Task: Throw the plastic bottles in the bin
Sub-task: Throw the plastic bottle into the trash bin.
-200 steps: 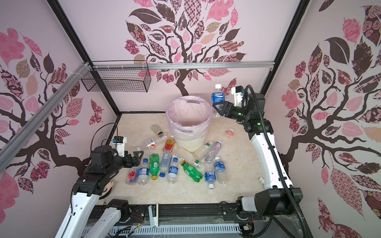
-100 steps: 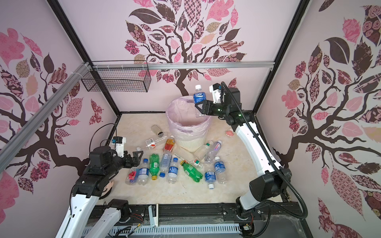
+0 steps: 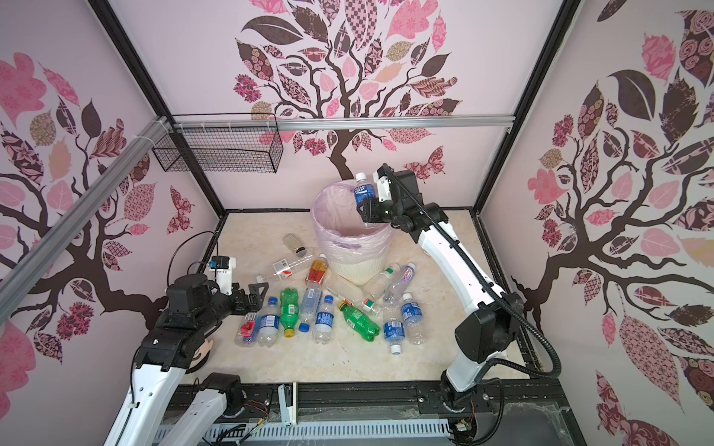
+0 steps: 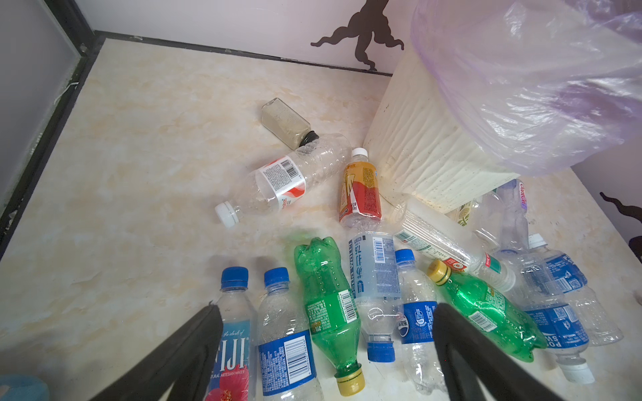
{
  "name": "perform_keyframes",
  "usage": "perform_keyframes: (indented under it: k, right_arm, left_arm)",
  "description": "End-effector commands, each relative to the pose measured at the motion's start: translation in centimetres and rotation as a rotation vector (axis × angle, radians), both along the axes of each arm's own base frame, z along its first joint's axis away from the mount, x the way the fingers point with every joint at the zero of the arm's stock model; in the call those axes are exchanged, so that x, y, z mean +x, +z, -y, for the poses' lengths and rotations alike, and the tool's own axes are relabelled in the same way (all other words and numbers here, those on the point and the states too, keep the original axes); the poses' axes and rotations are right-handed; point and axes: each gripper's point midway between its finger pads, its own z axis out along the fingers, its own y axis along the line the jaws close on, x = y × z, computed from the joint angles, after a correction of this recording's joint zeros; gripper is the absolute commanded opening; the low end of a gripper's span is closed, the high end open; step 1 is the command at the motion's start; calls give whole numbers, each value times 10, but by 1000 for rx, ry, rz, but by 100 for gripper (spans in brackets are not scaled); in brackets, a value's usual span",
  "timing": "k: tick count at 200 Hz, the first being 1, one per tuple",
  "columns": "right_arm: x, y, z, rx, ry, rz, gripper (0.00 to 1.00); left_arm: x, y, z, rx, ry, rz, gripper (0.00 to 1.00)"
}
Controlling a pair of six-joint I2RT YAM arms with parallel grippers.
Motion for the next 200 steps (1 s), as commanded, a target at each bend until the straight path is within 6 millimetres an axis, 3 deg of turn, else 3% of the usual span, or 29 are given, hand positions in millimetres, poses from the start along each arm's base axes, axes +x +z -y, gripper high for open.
perform_keyframes:
  k: [1,104,165,200]
  right_arm:
    - [8,3,5,-46,-36,26,59]
    - [3,5,6,-68,-18,32,72]
    - [-8,34,9,-80,8,79,75]
    - [-28,56,28,-122,-25,117,76]
  left_arm:
    - [-1,7,1,-8,-6,18,98]
    - [-1,5,1,-10,-6,11,98]
    - [-2,1,0,-5,-4,6,98]
    - [-2,-1,0,0,-4,0,98]
